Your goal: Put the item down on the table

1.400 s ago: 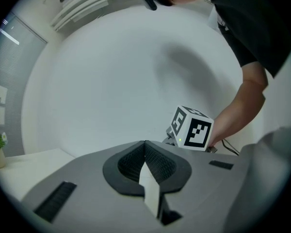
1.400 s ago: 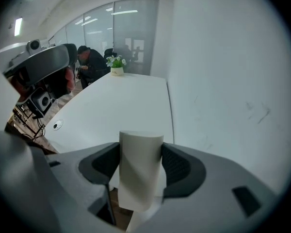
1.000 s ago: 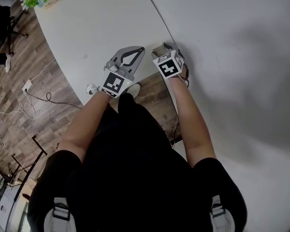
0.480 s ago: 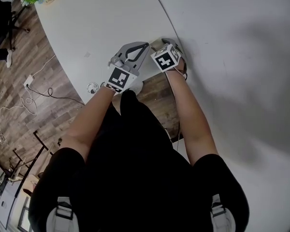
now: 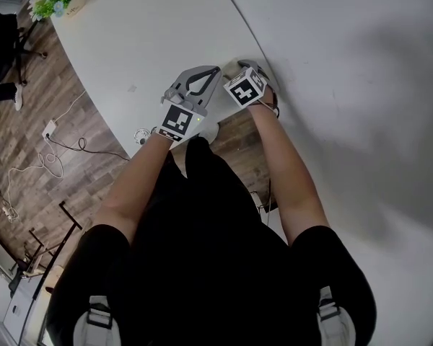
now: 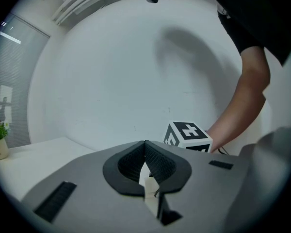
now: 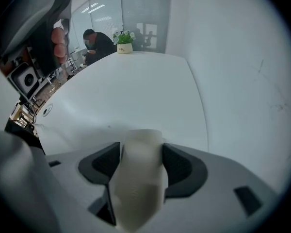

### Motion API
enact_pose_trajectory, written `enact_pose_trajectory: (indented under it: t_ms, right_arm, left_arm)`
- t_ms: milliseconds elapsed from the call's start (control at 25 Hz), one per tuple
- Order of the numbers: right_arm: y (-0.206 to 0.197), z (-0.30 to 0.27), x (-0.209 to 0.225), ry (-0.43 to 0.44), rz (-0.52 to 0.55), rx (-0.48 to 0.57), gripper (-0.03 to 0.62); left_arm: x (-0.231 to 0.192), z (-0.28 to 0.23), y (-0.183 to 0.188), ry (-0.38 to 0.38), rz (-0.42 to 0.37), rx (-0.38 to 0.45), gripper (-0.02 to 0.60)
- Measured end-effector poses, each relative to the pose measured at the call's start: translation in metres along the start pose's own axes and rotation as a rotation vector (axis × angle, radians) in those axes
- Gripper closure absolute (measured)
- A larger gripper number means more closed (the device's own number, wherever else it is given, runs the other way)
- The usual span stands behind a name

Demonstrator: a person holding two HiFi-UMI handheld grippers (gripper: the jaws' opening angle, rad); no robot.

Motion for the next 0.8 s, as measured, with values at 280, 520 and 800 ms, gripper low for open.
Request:
enact_pose_trajectory:
  t_ms: [280,520,800]
  right_arm:
    - [0.001,0.014,0.005,-0.04,-0.048,0.036,0.301]
    - [0.007,0.044,0.011,-0.099,-0.119,0.11,0.301]
    - [0.016,0.101,0.003,-0.16,-0.304,0.339,0.307]
  left_arm:
    - [0.003,0.003,0.005,-0.032,-0.022,-0.022,0.588]
    - [0.007,0.002,0.019,-0.084,-0.036,-0.027,0.588]
    - [0.019,0.016,0.049,-0.169,-0.048,-0.033,0.588]
Point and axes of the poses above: the fingertips, and each gripper's own axes: z backward along the fingers, x to its right, y out of its top, the point moved 4 cm from there along z, backward along the fingers, and after that the axes turned 14 degrees about z, right-handed, at the moved point
